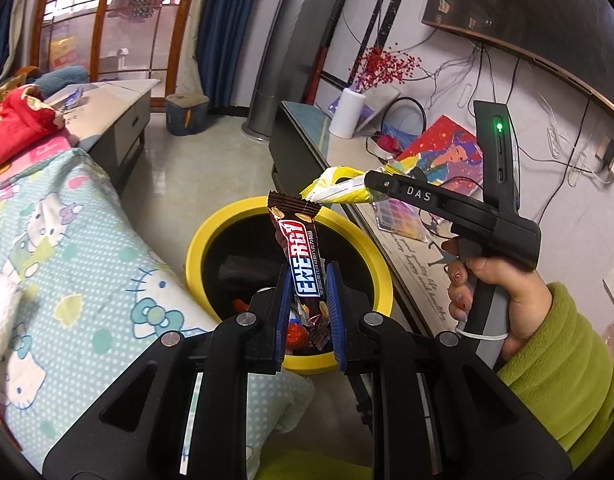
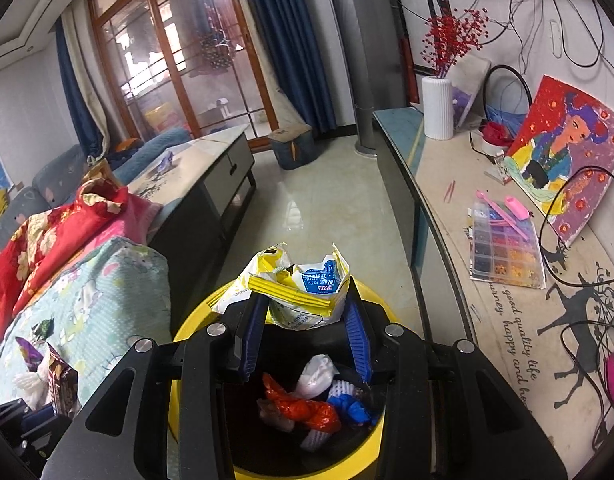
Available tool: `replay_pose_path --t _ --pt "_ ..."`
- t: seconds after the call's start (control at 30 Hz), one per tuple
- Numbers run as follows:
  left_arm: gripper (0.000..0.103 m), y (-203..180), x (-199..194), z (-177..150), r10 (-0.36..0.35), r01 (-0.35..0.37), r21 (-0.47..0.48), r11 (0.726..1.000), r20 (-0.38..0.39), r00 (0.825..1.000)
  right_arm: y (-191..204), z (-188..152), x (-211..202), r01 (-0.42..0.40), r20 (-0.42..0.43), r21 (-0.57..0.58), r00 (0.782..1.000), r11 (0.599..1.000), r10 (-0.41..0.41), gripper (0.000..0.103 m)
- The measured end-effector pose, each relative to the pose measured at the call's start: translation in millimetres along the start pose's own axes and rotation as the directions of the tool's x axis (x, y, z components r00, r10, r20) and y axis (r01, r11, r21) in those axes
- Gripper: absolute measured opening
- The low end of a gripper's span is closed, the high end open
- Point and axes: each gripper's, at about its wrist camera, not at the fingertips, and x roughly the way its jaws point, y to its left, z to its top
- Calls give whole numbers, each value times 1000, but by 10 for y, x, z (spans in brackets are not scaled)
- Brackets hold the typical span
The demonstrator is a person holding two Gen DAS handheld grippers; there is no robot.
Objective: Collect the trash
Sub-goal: 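Open both tools to drop the chocolate bar and snack bag into the bin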
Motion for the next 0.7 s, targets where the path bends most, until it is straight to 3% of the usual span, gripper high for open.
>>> replay_pose_path --t 0.7 --pt "12 -50 547 -41 7 -3 43 999 -89 996 -178 -129 260 16 -74 30 997 999 -14 37"
